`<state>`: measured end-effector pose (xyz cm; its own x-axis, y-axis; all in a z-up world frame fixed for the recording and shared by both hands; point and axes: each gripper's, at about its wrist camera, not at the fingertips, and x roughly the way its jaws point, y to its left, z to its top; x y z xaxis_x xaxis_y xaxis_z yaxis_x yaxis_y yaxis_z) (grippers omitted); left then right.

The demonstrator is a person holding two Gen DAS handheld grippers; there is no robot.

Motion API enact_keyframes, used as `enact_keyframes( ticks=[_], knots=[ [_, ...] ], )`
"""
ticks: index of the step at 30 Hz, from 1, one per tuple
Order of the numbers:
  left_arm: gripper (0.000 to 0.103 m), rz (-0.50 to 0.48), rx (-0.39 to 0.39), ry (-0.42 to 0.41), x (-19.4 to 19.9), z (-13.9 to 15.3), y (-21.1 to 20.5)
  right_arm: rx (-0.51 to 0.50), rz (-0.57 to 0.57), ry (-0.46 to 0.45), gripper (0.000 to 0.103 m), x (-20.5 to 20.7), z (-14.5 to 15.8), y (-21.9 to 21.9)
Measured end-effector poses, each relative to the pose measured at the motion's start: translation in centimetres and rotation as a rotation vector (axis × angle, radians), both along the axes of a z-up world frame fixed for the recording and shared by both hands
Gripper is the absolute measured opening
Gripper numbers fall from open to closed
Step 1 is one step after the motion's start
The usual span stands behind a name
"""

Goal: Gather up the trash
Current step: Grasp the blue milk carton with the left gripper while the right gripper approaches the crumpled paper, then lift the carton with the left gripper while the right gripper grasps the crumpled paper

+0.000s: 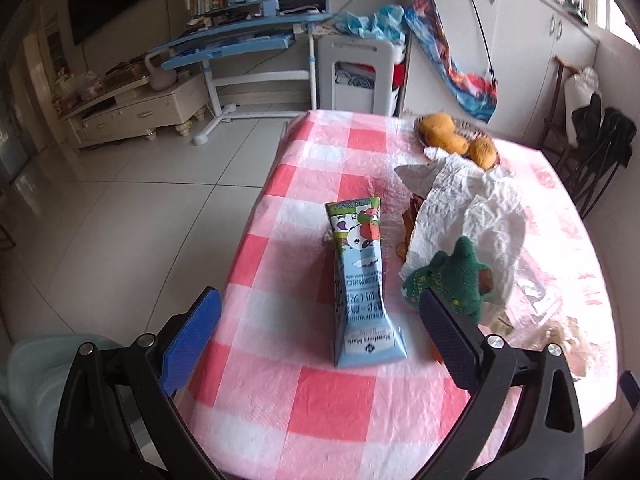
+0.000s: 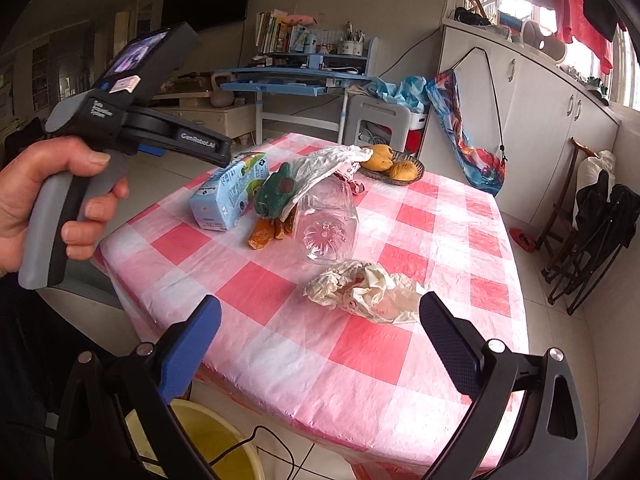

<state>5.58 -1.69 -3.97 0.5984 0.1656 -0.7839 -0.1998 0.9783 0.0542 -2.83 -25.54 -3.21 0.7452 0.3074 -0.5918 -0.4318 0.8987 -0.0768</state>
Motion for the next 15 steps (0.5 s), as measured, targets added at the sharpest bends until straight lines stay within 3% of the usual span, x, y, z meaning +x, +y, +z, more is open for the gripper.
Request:
enact_keyframes(
  ticks=[3,4,6,8,9,15],
  knots=[
    [0.095,-0.018,0.032,0.039,1.7,-1.0,-0.5,-0.001,-0.002,-0.001,0.09,1.0,-0.2,0.0],
    [0.09,-0.024,0.033,0.056,2.3,-1.4,-0.6,0.002,-0.005,0.002,0.089,1.4,-0.3,0.0],
    [0.075,-0.035,0.006,0.088,3.1,-2.1,-0.5,0.008,-0.011,0.019,0.086,2.1,-0.5,-0.1],
    [0.033,-0.056,-0.058,0.117,3.6,-2.8,-0.3,0.027,-0.009,0.035,0.085,2.9,-0.7,-0.1],
    [0.028,-0.067,-0.091,0.123,3.8,-2.9,-0.2,0.022,-0.007,0.044,0.084,3.2,-0.9,0.0],
    [0.026,-0.1,-0.145,0.016,1.7,-0.3,0.3,0.015,-0.036,0.106,0.082,5.7,-2.0,-0.1]
  ],
)
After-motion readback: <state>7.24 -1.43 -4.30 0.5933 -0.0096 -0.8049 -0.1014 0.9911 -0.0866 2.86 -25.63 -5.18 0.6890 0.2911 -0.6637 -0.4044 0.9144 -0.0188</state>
